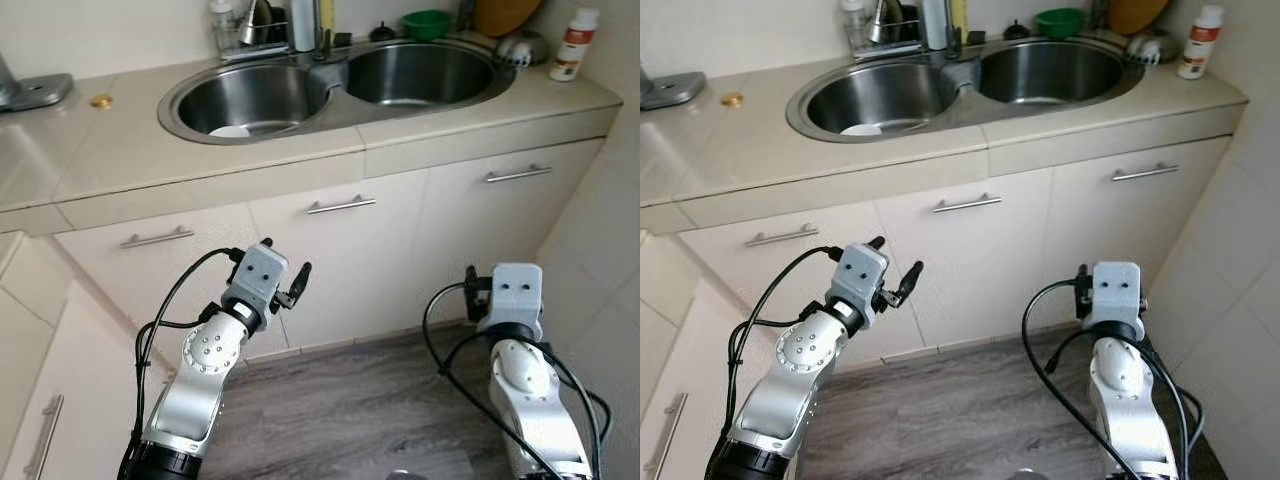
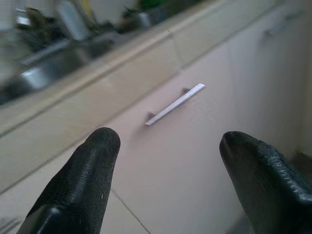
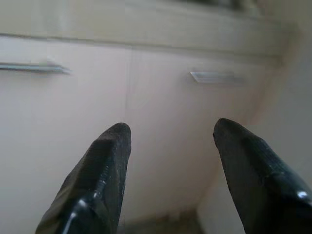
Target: Kitchen organization
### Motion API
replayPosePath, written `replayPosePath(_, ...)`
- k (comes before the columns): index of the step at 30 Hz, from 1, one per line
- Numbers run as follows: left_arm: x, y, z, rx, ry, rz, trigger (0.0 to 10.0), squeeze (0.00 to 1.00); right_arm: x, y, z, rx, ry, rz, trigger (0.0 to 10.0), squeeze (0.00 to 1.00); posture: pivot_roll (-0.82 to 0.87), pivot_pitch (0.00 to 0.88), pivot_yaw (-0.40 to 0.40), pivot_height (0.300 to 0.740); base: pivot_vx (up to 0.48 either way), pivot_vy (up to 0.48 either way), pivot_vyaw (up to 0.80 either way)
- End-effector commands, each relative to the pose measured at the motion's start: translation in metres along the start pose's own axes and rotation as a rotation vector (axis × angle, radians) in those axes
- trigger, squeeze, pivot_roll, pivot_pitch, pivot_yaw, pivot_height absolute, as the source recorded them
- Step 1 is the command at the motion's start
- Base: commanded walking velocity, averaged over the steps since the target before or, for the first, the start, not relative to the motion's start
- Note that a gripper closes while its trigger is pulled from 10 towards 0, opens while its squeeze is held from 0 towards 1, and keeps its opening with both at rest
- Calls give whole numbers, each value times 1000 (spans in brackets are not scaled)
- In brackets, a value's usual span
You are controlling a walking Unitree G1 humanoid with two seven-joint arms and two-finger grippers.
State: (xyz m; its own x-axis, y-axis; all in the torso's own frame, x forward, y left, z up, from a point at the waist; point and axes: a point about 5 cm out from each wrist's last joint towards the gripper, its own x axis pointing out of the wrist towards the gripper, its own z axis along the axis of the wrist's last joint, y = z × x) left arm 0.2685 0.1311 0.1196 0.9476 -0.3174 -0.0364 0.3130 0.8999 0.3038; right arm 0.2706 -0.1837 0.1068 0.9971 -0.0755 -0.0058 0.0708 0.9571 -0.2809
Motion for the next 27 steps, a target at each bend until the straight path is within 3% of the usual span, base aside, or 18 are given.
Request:
replayPosePath(1, -7, 10, 1, 14, 9, 76, 10000, 0, 5, 18, 15, -46, -88, 101, 10000, 0, -82, 0, 13, 740, 0, 0, 0)
replayPosePath(3, -20, 11, -3, 28, 26, 122, 10000, 0, 5, 31, 19, -62, -124, 196, 10000, 0, -64, 0, -1, 740, 0, 0, 0)
replayPosePath(8, -31, 7, -6, 9, 44, 135, 10000, 0, 5, 27, 18, -53, -111, 199, 10000, 0, -47, 0, -17, 740, 0, 0, 0)
replayPosePath(21, -26, 1, -5, -48, 34, 64, 10000, 0, 7, 11, 13, -7, -75, 117, 10000, 0, -72, 0, -5, 740, 0, 0, 0)
replayPosePath(27, -26, 0, -5, -75, 37, 49, 10000, 0, 7, 7, 10, -9, -49, 106, 10000, 0, -68, 1, -10, 740, 0, 95, -735)
